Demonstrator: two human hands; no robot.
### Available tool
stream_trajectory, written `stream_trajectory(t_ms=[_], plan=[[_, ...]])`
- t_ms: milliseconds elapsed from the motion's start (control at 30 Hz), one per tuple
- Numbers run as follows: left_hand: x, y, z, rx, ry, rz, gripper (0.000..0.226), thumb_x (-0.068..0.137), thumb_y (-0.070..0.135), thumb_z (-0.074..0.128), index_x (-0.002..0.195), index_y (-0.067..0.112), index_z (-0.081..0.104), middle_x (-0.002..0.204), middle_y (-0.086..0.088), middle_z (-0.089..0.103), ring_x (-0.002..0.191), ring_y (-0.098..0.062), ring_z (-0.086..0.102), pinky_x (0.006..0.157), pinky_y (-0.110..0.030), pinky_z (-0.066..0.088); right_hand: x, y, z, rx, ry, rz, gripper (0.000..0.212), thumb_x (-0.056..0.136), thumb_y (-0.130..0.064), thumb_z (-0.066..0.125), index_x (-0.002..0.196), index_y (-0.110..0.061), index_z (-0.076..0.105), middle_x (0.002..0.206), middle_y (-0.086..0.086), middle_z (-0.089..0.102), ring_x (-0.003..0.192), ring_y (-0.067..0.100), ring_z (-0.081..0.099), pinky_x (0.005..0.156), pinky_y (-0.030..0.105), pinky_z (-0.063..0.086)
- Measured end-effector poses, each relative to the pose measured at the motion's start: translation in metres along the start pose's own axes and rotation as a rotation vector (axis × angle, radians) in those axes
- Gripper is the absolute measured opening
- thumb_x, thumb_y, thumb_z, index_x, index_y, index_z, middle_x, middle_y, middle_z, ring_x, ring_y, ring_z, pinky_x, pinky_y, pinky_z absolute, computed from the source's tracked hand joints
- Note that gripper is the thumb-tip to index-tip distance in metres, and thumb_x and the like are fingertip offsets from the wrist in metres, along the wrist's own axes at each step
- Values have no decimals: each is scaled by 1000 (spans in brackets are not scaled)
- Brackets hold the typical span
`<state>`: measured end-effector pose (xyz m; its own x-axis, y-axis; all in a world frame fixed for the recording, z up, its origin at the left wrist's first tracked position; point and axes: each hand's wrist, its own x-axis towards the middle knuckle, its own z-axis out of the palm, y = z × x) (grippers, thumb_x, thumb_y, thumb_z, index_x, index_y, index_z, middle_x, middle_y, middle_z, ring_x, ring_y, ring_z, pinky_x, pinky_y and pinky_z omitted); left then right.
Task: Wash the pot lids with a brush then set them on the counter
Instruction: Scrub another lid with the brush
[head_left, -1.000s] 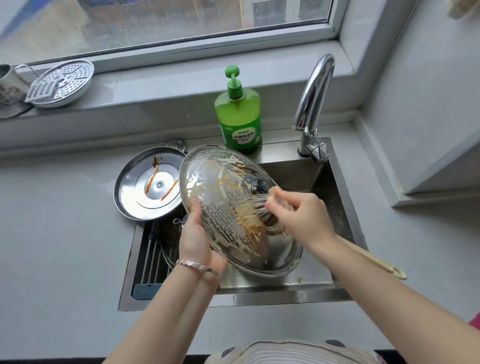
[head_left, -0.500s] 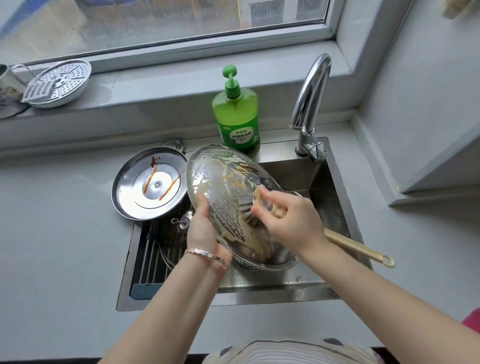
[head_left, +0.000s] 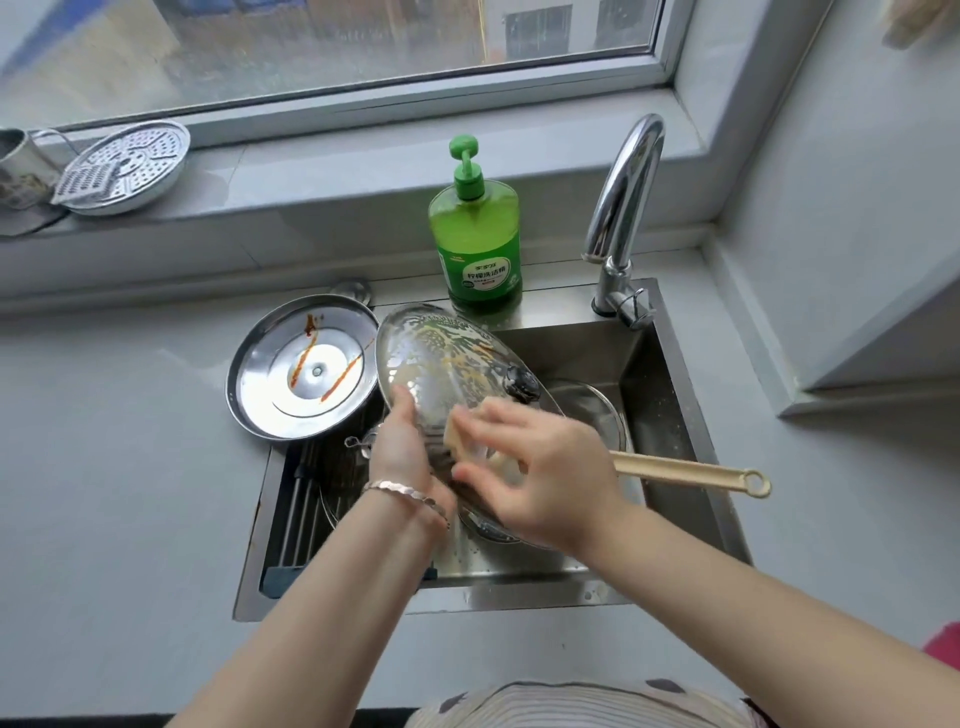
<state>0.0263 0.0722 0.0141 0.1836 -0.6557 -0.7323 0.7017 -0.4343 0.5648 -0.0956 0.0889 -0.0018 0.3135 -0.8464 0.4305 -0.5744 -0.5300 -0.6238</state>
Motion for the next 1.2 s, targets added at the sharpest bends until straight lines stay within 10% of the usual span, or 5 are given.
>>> stream_trajectory(t_ms=[533,733,933,1067,1200], plan=[[-2,28,-13,-27,60,148,46,96,40,44,123,6,55,109,-15,67,105,-36,61,95,-61,41,-47,55,-7,86,-148,81,41,72,-45,63,105,-22,72,97,-7,72,73,-5,58,53,24,54],[1,37,-5,-65,132,172,29,95,39,47,83,15,56,114,-14,65,103,-31,62,95,-56,43,-47,27,5,199,-72,62,44,71,-43,67,110,-22,69,108,-4,70,86,2,67,72,24,57],[-4,26,-14,-125,180,161,36,94,40,48,67,17,45,98,-7,66,100,-29,63,91,-54,46,-37,73,-9,201,-82,509,41,78,-30,72,117,-31,59,90,-15,71,43,4,41,46,18,43],[-4,24,-14,-140,171,141,36,93,41,49,67,17,47,105,-8,63,111,-32,59,95,-56,44,-46,38,-2,310,-143,314,45,72,-29,76,114,-32,61,100,-25,67,74,-1,63,67,17,53],[-9,22,-16,-166,156,101,29,96,38,45,92,13,61,105,-12,66,106,-33,60,96,-58,42,-33,86,-11,237,-126,699,39,81,-33,69,118,-24,65,70,-7,65,56,8,47,56,26,42]])
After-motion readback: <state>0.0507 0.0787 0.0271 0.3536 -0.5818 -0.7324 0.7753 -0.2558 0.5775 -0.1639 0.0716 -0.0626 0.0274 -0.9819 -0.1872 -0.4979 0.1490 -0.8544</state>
